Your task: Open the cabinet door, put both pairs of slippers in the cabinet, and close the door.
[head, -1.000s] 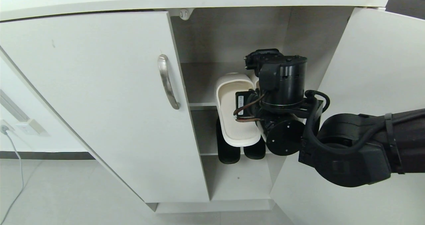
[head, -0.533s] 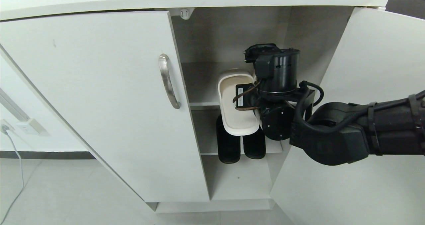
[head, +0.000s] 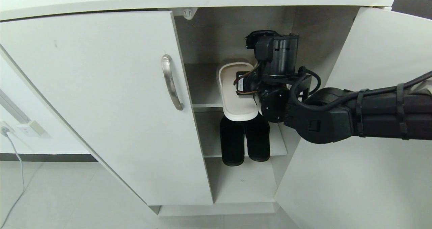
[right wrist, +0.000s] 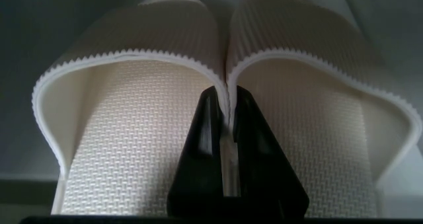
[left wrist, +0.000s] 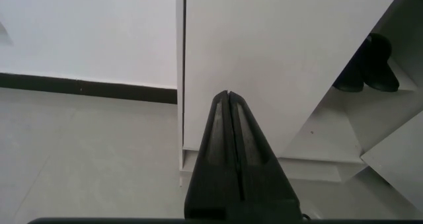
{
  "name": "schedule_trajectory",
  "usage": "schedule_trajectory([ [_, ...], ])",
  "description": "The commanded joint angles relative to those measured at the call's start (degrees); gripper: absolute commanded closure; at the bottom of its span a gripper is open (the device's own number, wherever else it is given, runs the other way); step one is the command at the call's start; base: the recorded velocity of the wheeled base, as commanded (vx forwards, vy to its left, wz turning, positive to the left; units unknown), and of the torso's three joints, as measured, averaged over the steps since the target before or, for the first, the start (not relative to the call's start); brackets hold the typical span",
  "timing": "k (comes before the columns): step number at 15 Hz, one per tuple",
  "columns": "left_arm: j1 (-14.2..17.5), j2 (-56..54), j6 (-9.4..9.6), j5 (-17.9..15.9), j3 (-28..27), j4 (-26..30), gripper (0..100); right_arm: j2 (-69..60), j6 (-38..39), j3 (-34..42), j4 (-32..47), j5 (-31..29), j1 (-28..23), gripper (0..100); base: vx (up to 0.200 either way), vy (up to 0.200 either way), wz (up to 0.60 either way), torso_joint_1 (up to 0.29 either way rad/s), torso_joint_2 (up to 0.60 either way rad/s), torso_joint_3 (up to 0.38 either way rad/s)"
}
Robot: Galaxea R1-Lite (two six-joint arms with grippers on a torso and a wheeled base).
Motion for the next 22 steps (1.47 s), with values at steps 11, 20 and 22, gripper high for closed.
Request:
schedule_trajectory([
  [11, 0.0, 0.0, -0.02, 0.1, 0.0, 0.0, 100, 2.7, -0.4, -4.0, 2.4, 0.1, -0.4, 0, 0.0, 0.0, 0.0, 0.0, 0.0, 0.0],
  [20, 0.0, 0.0, -0.19, 0.1, 0.0, 0.0, 100, -7.8, -0.4, 8.5, 2.2, -0.4, 4.8, 0, 0.0, 0.0, 0.0, 0.0, 0.0, 0.0],
  [22, 0.0, 0.0, -0.1, 0.1, 0.0, 0.0, 100, -13.4, 0.2, 14.8, 1.9, -0.2, 6.7, 0, 0.0, 0.0, 0.0, 0.0, 0.0, 0.0],
])
